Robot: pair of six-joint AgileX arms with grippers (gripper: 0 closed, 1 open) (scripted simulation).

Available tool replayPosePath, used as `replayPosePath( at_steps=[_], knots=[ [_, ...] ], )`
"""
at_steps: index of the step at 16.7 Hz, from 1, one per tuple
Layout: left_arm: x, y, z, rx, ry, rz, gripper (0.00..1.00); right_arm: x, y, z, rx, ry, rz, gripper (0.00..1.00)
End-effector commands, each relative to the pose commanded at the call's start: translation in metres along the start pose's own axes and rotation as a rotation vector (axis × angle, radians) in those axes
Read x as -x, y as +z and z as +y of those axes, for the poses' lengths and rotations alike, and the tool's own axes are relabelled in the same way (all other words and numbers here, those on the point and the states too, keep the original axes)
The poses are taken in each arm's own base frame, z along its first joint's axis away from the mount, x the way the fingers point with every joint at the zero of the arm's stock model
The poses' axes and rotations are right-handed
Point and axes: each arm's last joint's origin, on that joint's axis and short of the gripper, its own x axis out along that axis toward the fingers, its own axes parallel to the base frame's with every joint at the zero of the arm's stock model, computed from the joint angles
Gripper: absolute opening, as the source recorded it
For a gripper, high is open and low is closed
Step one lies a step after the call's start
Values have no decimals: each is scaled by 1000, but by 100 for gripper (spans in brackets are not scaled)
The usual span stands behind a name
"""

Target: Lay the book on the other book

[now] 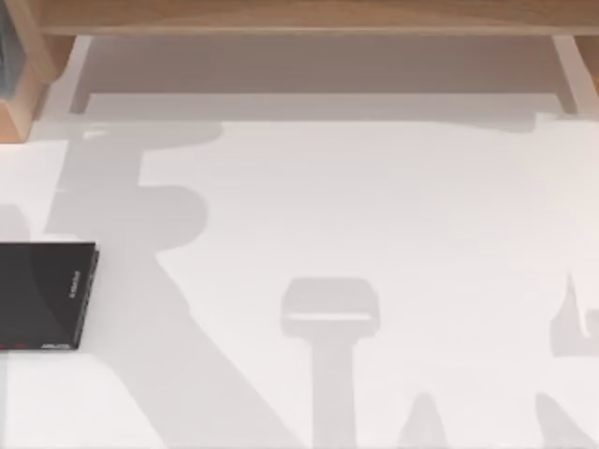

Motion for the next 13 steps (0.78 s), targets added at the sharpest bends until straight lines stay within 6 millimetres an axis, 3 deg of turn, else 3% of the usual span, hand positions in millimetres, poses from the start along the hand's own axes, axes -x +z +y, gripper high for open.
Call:
replayPosePath(
  at_steps=[1,13],
  knots=[
    [0,0,0,0,0,0,100,0,0,0,0,0,0,100],
    [0,0,0,0,0,0,10,0,0,0,0,0,0,100]
  ],
)
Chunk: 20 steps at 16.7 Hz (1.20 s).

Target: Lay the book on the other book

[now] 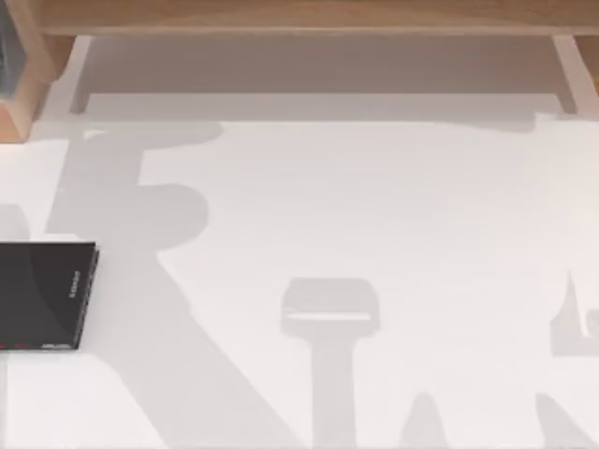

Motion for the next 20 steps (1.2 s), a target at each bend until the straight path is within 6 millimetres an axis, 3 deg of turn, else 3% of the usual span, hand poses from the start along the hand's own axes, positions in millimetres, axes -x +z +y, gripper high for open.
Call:
replayPosePath(
  at_steps=[2,20],
  knots=[
    [0,0,0,0,0,0,0,0,0,0,0,0,0,100],
    [9,10,-1,-4,-1,-2,0,0,0,0,0,0,0,100]
  ],
)
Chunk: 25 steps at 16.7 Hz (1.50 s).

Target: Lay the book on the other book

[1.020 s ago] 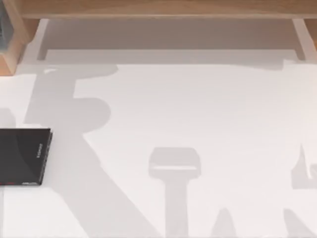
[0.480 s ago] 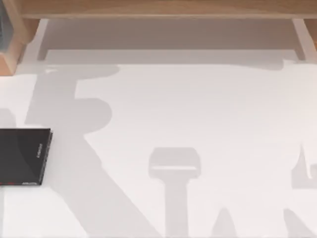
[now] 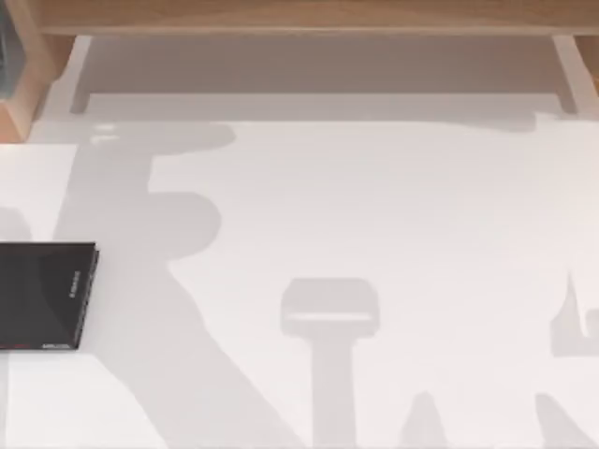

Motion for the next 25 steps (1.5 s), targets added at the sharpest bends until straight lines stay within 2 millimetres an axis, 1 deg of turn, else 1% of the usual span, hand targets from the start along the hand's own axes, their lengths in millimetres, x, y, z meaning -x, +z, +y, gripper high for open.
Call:
replayPosePath(
  at_steps=[1,3,5,6,8,10,11,12,13,14,15,16,18,20,21,23,25],
  knots=[
    [1,2,-1,-11,-1,-4,0,0,0,0,0,0,0,100],
    [9,13,-5,-69,-8,-19,0,0,0,0,0,0,0,100],
    [24,31,-11,-171,-14,-46,0,0,0,0,0,0,0,100],
    [34,42,-16,-238,-15,-61,0,0,0,0,0,0,0,100],
    [61,66,-26,-402,-10,-102,0,0,0,0,0,0,0,100],
    [95,93,-41,-606,8,-156,0,0,0,0,0,0,0,100],
    [114,103,-49,-718,21,-178,0,0,0,0,0,0,0,100],
    [132,108,-57,-834,35,-190,0,0,0,0,0,0,0,100],
    [149,107,-64,-948,45,-189,0,0,0,0,0,0,0,100],
    [164,100,-71,-1051,49,-174,0,0,0,0,0,0,0,100],
    [177,87,-76,-1141,42,-145,0,0,0,0,0,0,0,100],
    [188,68,-82,-1217,24,-103,0,0,0,0,0,0,0,100],
    [208,19,-92,-1332,-48,9,0,0,0,0,0,0,0,100],
    [229,-32,-101,-1407,-146,127,0,0,0,0,0,0,0,100],
    [239,-54,-105,-1435,-193,179,0,0,0,0,0,0,0,100],
    [260,-91,-113,-1479,-275,265,0,0,0,0,0,0,0,100],
    [277,-118,-119,-1517,-346,333,0,0,0,0,0,0,0,100]
  ],
)
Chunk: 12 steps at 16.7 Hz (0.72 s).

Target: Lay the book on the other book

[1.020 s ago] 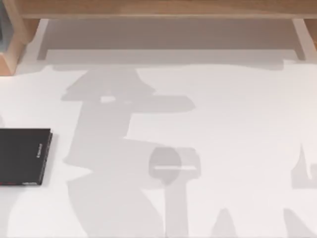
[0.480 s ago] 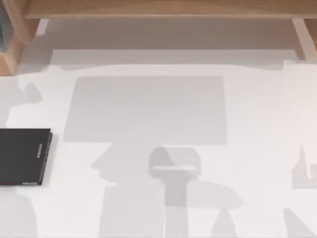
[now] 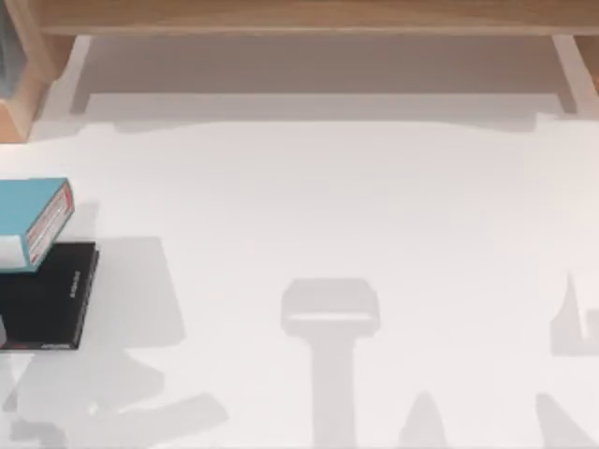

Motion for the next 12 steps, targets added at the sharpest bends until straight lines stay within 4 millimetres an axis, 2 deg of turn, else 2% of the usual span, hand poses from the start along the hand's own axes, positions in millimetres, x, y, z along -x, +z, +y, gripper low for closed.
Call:
replayPosePath(
  at_steps=[2,4,12],
  knots=[
    [3,4,-21,-30,-59,4,0,0,0,0,0,0,0,100],
    [5,5,-30,-38,-86,4,0,0,0,0,0,0,0,100],
    [1,5,-29,-38,-85,4,0,0,0,0,0,0,0,100]
  ],
)
